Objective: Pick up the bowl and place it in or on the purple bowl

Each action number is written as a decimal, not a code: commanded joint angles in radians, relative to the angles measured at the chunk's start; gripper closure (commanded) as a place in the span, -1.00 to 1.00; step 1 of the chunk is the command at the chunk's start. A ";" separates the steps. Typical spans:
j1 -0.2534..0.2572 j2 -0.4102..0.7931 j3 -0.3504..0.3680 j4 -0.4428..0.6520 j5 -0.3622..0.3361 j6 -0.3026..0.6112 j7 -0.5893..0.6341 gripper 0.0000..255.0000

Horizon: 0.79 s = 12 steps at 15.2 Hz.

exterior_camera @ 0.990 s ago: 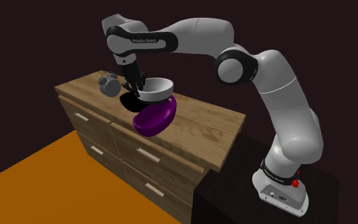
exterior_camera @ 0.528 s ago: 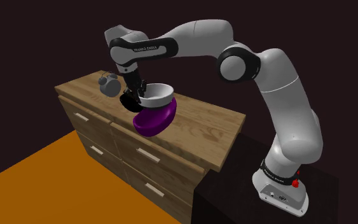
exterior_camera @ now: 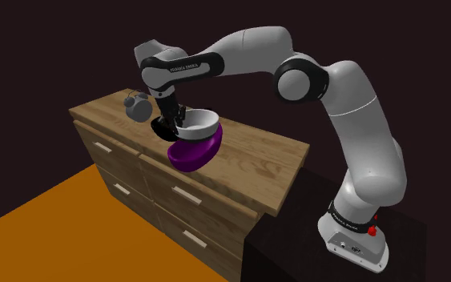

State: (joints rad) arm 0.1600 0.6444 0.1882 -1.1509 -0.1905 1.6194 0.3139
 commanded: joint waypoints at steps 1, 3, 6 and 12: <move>0.000 -0.001 0.000 0.000 0.000 0.001 0.000 1.00; 0.000 -0.001 0.000 -0.001 0.000 0.001 0.000 -1.00; 0.000 -0.002 0.000 -0.001 0.000 0.001 0.000 -1.00; 0.029 0.065 -0.003 0.237 -0.006 -0.169 -0.013 -1.00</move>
State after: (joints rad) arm 0.1855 0.6979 0.1860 -0.9595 -0.1954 1.4859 0.3055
